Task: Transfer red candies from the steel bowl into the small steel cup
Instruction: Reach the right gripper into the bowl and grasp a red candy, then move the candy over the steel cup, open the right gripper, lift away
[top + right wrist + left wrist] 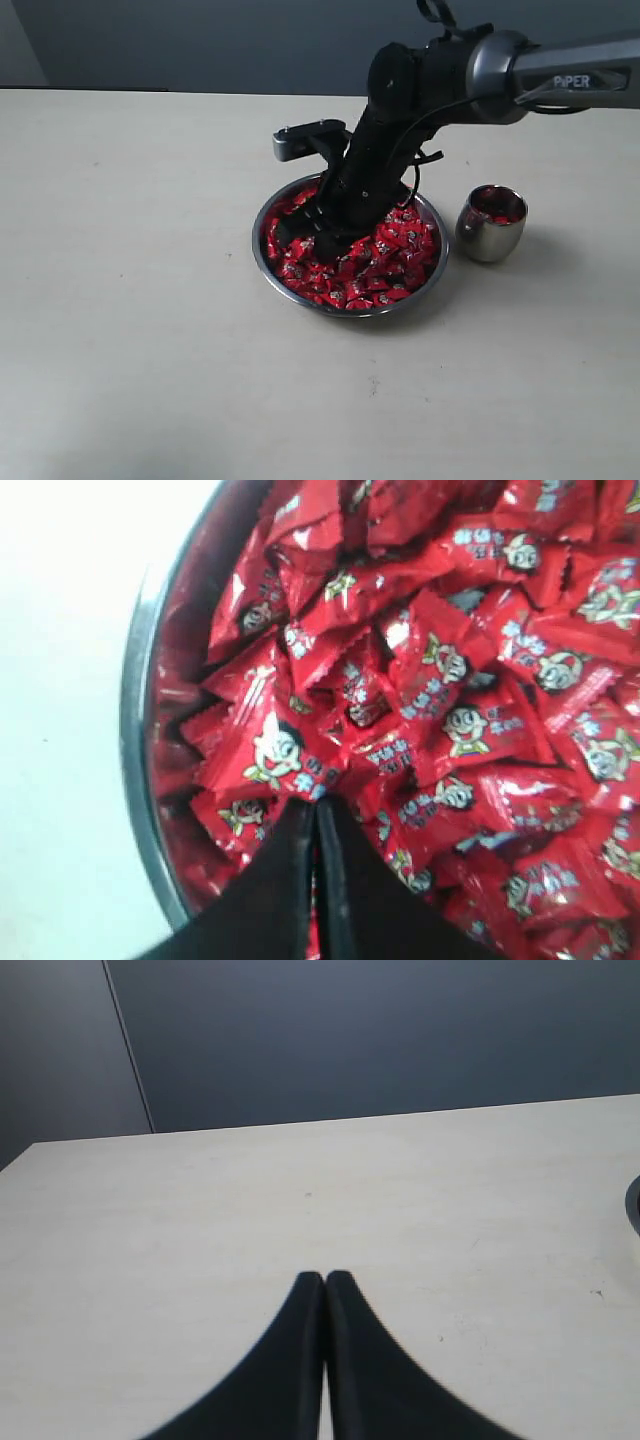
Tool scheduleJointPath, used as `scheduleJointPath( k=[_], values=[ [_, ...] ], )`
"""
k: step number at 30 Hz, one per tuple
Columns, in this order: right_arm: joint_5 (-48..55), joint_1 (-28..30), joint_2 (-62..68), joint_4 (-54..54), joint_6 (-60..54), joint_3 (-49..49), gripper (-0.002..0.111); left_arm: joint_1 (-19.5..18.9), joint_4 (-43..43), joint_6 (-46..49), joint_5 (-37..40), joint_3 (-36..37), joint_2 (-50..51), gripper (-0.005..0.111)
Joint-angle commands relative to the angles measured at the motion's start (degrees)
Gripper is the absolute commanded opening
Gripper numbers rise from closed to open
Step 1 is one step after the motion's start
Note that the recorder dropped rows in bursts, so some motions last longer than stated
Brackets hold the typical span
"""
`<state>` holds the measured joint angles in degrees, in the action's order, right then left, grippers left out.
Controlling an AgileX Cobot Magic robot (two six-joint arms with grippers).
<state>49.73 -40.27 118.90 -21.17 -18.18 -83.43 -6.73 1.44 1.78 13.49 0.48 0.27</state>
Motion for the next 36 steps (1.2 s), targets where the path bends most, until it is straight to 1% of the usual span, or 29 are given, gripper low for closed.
scheduleJointPath(
  k=[1, 4, 13, 17, 19, 24, 29, 32, 36],
  values=[
    [3.1, 0.3, -4.9, 5.4, 0.0, -0.3, 0.0, -0.1, 0.1, -0.1, -0.3, -0.5, -0.3, 0.0],
    [3.9, 2.8, -8.4, 6.3, 0.0, 0.9, 0.0, -0.1, 0.1, -0.1, -0.3, -0.5, -0.3, 0.0],
    [-0.7, 18.0, -17.9, 6.3, -0.2, 10.1, 0.0, -0.1, 0.1, -0.1, -0.3, -0.5, -0.3, 0.0],
    [-1.0, 24.0, -18.9, 6.3, -0.3, 11.8, 0.0, -0.1, 0.1, -0.1, -0.3, -0.5, -0.3, 0.0],
    [-1.9, 26.0, -18.9, 6.3, -0.3, 13.1, 0.0, -0.1, 0.1, -0.1, -0.3, -0.5, -0.3, 0.0],
    [-5.8, 27.1, -18.8, 6.3, -0.4, 15.8, 0.0, -0.1, 0.1, -0.1, -0.3, -0.5, -0.3, 0.0],
    [-6.1, 27.1, -17.0, 5.9, -0.4, 15.7, 0.001, -0.1, 0.1, -0.1, -0.3, -0.5, -0.3, 0.0],
    [-6.0, 27.1, -15.6, 6.0, -0.4, 15.7, 0.007, -0.1, 0.1, -0.1, -0.3, -0.5, -0.3, 0.0],
    [-6.0, 27.1, -15.4, 5.8, -0.4, 15.7, 0.02, -0.1, 0.1, -0.1, -0.3, -0.5, -0.3, 0.0]
  ],
)
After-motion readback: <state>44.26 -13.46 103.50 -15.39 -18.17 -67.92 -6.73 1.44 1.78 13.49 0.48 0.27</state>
